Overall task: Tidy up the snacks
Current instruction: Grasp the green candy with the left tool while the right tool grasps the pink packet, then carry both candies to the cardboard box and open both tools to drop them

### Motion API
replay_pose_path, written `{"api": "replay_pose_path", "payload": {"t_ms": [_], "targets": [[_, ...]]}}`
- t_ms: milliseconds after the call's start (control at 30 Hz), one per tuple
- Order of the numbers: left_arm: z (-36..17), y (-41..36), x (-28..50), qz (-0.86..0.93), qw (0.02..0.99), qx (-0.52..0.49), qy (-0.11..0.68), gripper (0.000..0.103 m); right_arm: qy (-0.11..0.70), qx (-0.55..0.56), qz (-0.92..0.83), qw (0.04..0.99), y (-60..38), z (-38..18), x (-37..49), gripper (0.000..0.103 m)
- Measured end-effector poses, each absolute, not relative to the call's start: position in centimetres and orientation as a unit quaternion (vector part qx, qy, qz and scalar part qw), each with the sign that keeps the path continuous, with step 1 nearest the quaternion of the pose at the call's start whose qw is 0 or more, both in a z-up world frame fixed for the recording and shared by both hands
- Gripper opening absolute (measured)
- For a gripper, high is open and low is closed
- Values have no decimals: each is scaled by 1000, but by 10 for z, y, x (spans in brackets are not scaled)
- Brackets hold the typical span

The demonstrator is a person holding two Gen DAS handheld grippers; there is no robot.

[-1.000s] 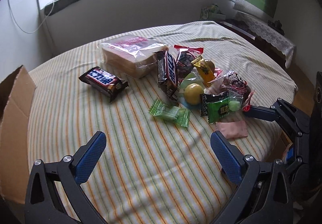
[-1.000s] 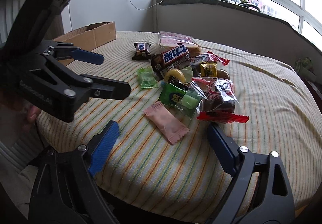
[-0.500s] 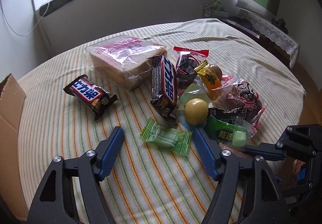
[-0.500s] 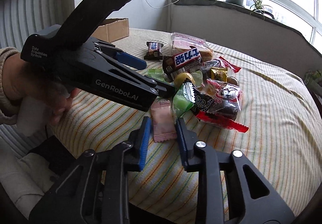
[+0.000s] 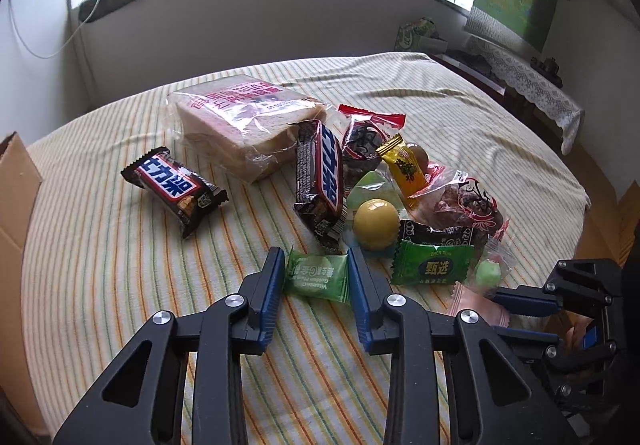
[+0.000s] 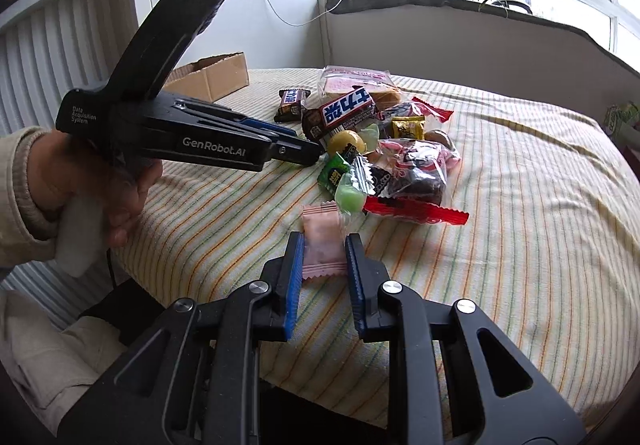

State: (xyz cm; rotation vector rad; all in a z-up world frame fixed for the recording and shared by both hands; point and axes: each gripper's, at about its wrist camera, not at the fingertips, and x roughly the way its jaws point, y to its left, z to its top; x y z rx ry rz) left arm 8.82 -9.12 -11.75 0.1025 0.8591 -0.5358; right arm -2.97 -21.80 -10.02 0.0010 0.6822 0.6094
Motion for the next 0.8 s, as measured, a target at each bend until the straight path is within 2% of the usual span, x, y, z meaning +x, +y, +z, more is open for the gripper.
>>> {"api": "replay_pose_path", "payload": {"t_ms": [267,467,500,533,567,800], "targets": [[-116,-74,82,-258,874,16,411,27,315,105,306,892,-251,-90,-20,22],[-114,-63,76,-253,877,-6,409,24,286,126,275,909,-270,-75,-15,22],[-113,-62,75,-253,878,-8,407,23,283,130,270,911,-275,-73,-15,22],[-112,-61,74,-253,879,-10,405,16,282,135,268,911,-279,-70,-15,22],[-110,-59,73,-252,880,-13,402,15,278,136,265,913,-280,-67,-15,22],[-117,-57,72,-230,879,12,418,16,265,136,244,923,-290,-55,-16,22]]}}
